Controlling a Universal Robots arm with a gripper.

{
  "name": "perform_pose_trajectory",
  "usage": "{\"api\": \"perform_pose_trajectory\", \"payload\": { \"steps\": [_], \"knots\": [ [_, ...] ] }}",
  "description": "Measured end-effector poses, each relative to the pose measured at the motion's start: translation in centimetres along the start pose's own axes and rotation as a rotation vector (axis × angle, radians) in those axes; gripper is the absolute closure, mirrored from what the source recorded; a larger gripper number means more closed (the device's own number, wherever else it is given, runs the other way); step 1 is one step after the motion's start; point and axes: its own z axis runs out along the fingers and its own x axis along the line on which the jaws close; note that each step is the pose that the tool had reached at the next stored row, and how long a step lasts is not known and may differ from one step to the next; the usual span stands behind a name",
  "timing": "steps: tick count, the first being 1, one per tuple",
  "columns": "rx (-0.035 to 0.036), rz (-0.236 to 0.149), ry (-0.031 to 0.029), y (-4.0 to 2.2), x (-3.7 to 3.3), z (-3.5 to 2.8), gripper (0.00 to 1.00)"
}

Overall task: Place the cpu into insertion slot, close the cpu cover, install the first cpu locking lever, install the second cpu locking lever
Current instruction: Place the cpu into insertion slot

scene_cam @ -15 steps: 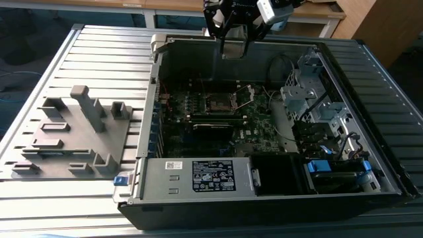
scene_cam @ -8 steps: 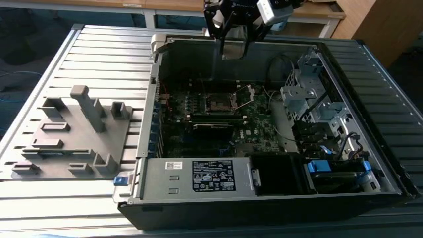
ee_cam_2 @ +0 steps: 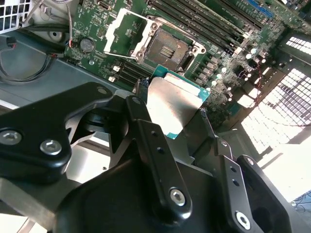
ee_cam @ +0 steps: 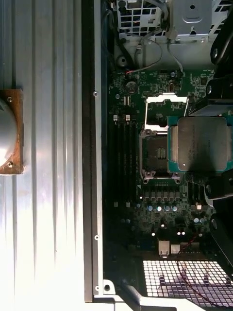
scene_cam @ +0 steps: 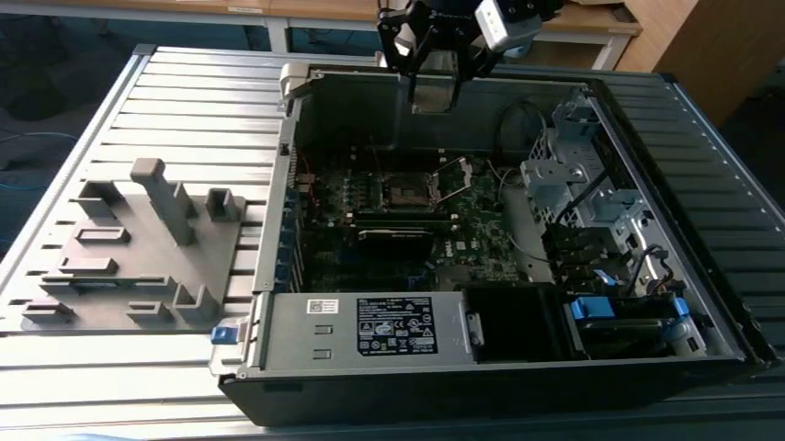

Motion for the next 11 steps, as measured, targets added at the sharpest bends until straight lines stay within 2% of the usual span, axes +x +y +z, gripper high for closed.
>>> {"api": "perform_pose_trajectory", "payload": {
  "steps": [11],
  "knots": [
    [0.0001,0.0,0.0,-0.02,0.0,0.32,0.46]
  ]
}}
